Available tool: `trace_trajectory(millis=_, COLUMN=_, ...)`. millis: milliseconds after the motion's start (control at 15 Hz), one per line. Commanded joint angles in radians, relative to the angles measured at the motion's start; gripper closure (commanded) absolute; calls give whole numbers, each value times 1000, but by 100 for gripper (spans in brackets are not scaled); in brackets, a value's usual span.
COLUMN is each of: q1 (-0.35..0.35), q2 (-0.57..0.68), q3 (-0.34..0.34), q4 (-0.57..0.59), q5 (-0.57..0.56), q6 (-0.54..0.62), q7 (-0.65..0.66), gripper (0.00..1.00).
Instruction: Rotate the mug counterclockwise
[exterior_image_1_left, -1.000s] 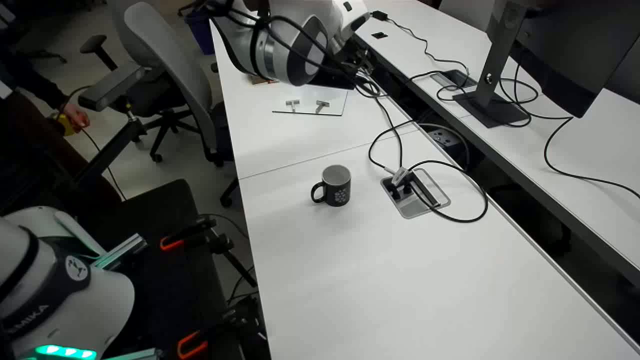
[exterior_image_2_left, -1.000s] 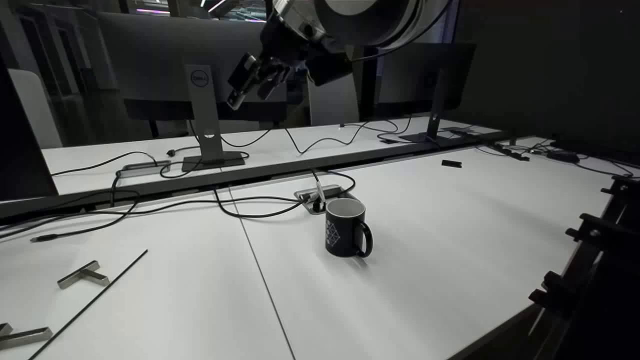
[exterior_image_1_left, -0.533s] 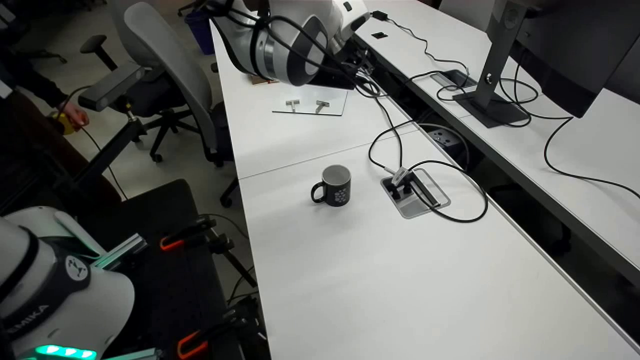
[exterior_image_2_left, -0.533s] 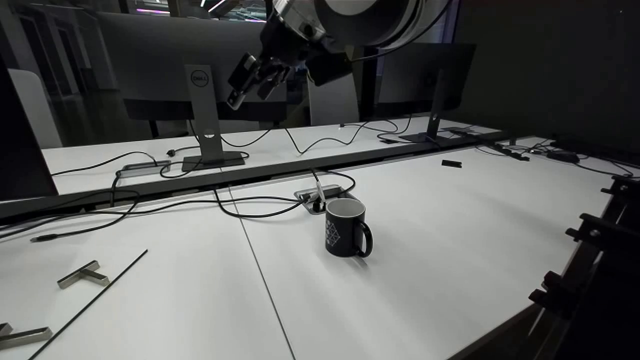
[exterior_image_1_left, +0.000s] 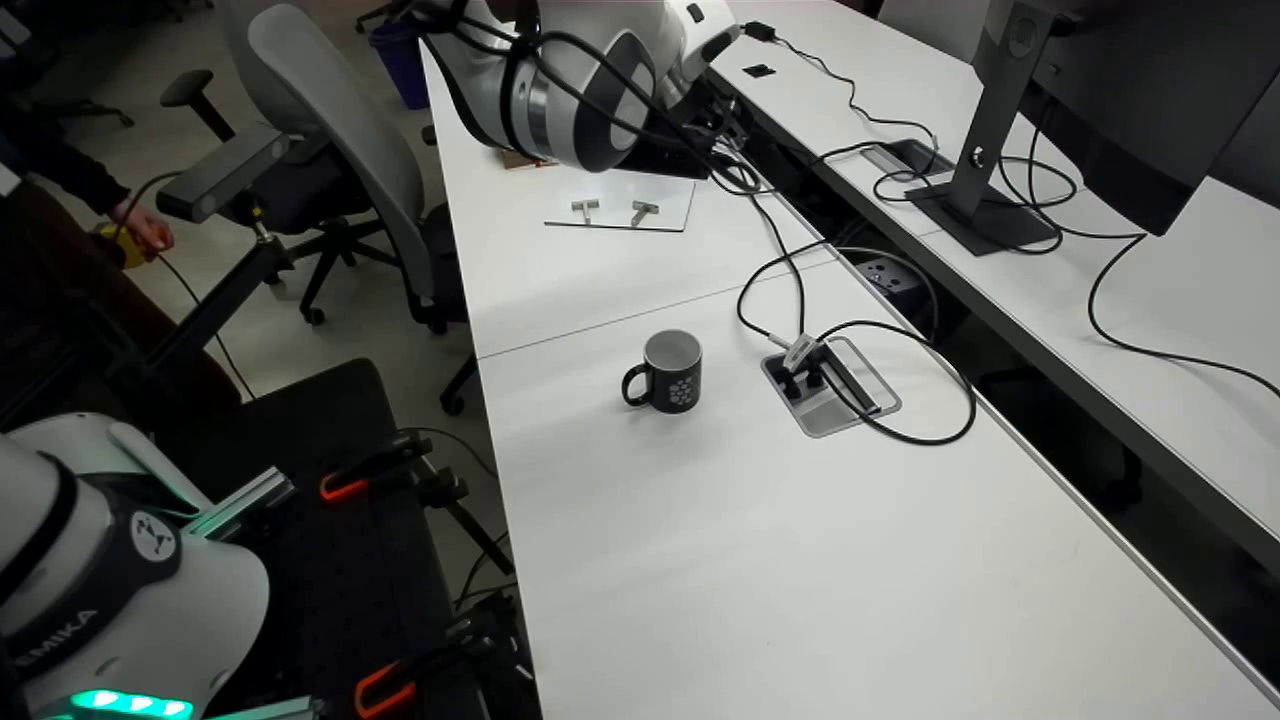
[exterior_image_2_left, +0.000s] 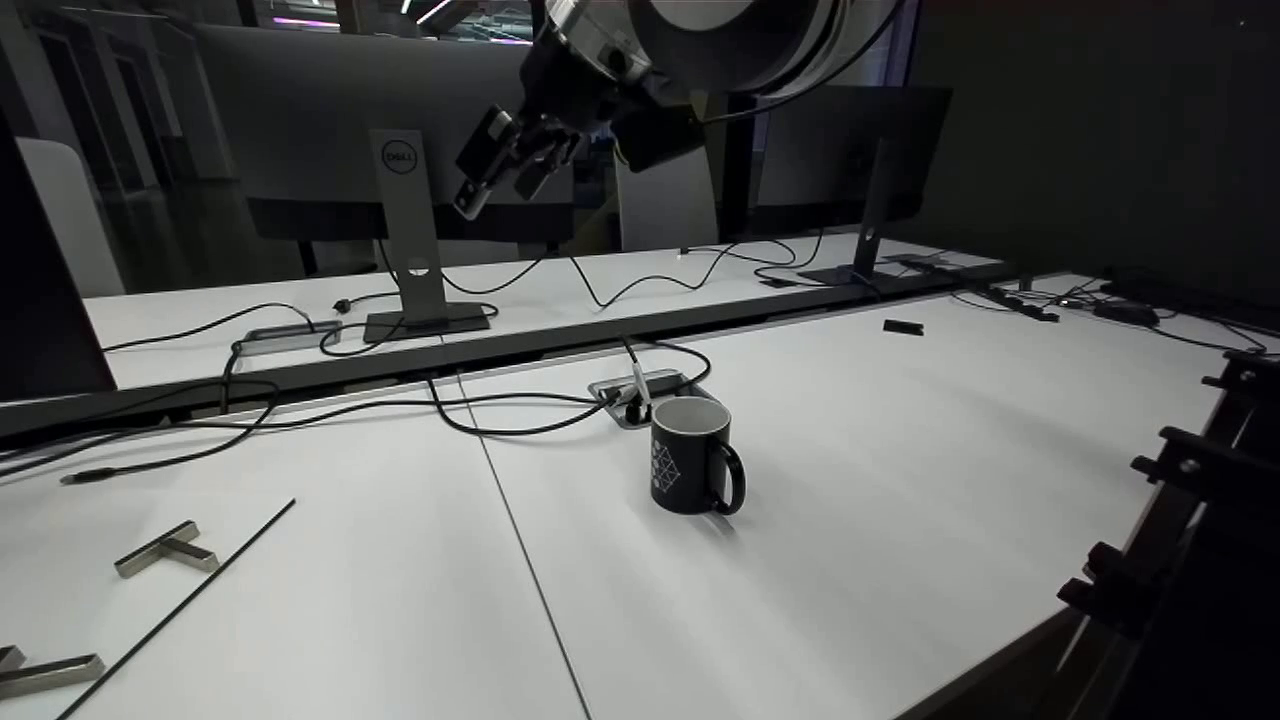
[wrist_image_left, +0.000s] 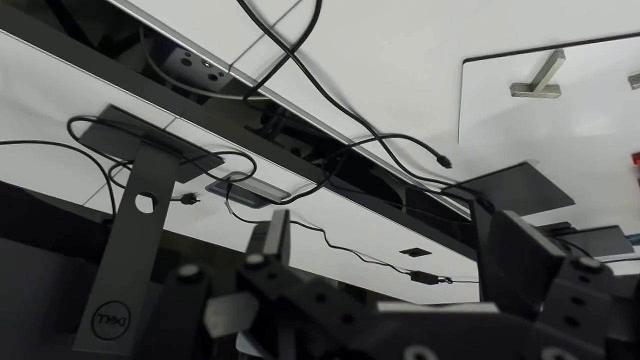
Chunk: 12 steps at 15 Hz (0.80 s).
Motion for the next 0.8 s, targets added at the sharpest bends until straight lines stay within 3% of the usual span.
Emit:
trace_trajectory(millis=0, q1=-6, q2=4, q3=8, q4=4, q5=2, q6=-4, q7=-2, gripper=0)
trace_trajectory(millis=733, q1=-74, q2=75, q3=105, q4=35, q5=-12, q6=-51, q7=13, gripper=0)
